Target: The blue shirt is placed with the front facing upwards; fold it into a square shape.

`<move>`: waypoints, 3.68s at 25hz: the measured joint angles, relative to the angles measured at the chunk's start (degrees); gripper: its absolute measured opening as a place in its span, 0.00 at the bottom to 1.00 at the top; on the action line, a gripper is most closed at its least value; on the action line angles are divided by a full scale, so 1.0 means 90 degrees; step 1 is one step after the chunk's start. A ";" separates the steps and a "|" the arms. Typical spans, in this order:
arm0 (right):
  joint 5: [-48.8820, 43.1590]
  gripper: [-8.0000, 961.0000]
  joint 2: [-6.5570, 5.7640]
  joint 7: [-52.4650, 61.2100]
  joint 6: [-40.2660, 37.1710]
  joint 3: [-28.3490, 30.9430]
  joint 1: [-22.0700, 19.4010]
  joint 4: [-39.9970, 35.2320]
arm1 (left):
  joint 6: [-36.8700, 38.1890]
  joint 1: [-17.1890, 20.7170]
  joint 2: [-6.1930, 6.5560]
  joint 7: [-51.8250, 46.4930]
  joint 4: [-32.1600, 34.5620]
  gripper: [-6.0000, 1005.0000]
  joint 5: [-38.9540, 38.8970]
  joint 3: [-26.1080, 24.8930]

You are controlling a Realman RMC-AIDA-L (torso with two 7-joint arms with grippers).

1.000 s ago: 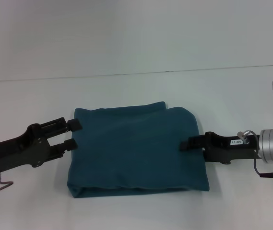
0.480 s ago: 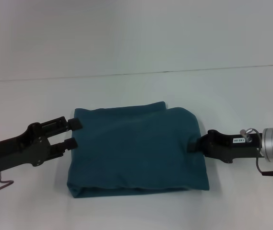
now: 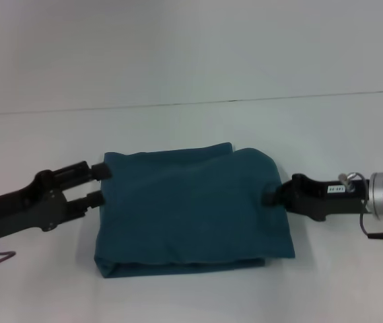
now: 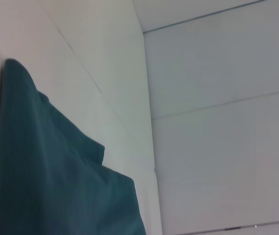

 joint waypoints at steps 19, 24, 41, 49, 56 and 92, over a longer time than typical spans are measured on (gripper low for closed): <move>-0.0352 0.06 -0.0238 -0.0214 0.0132 -0.0165 0.0399 -0.0132 | 0.0015 0.0109 0.0037 0.0131 0.0000 0.73 -0.0050 -0.0511; -0.0438 0.06 -0.0241 -0.0189 0.0038 -0.0175 0.0374 0.0036 | 0.0010 0.0114 0.0046 0.0140 0.0000 0.73 -0.0050 -0.0554; -0.0849 0.26 -0.0603 0.0269 0.0032 -0.0078 0.0297 -0.0384 | 0.0031 0.0119 0.0046 0.0160 -0.0049 0.73 -0.0050 -0.0557; -0.0460 0.67 -0.1248 0.0935 -0.1568 0.0089 0.0729 -0.1287 | 0.0096 0.0119 0.0106 0.0141 -0.0017 0.73 -0.0060 -0.0727; -0.0514 0.68 -0.1013 0.0870 -0.1887 -0.0614 0.0952 -0.1050 | 0.0101 0.0117 0.0137 0.0105 -0.0010 0.73 -0.0065 -0.0808; 0.0739 0.68 0.0011 -0.4265 -0.1615 -0.0606 -0.0222 -0.1286 | 0.0957 0.0107 0.0294 0.3250 0.0541 0.73 0.0535 0.0010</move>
